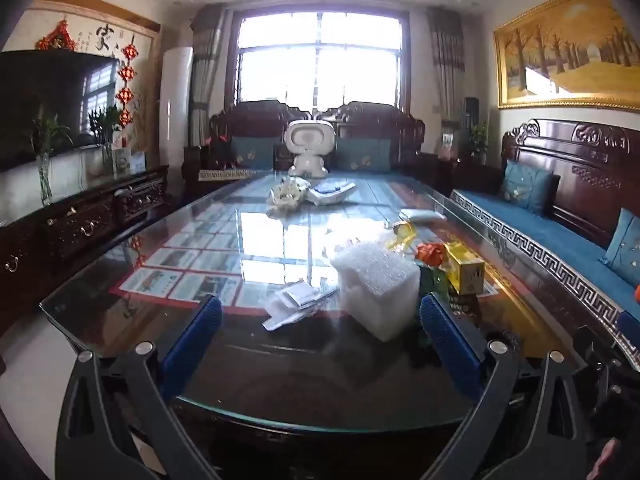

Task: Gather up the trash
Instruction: 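Move both tools toward the white foam block and black foam square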

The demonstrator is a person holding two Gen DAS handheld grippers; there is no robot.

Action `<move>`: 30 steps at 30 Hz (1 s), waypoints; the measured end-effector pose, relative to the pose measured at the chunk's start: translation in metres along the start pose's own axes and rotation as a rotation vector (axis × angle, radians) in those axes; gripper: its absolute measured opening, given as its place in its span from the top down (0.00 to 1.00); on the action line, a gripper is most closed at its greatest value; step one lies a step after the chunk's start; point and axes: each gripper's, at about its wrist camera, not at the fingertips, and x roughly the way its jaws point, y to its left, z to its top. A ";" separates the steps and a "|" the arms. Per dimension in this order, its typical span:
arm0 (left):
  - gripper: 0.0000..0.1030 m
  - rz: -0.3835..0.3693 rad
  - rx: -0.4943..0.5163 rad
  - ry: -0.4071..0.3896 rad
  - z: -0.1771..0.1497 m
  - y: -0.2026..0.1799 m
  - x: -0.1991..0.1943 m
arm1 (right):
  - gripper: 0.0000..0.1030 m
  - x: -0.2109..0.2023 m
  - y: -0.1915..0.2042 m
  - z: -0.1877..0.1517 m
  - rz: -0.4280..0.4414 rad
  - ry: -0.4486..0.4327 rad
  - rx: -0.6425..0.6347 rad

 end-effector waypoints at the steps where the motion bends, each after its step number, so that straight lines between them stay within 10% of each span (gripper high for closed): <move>1: 0.04 -0.007 0.021 -0.018 0.000 0.001 -0.002 | 0.08 0.000 0.000 0.000 0.001 -0.002 -0.001; 6: 0.04 -0.127 -0.096 0.103 0.001 0.012 0.012 | 0.08 0.000 0.003 0.000 0.015 -0.003 -0.024; 19: 0.04 0.059 -0.062 0.142 -0.003 0.002 0.017 | 0.08 0.005 -0.008 -0.004 0.075 0.005 0.003; 30: 0.04 -0.027 -0.022 0.191 0.003 -0.026 0.034 | 0.08 0.012 -0.010 0.001 0.064 0.002 -0.016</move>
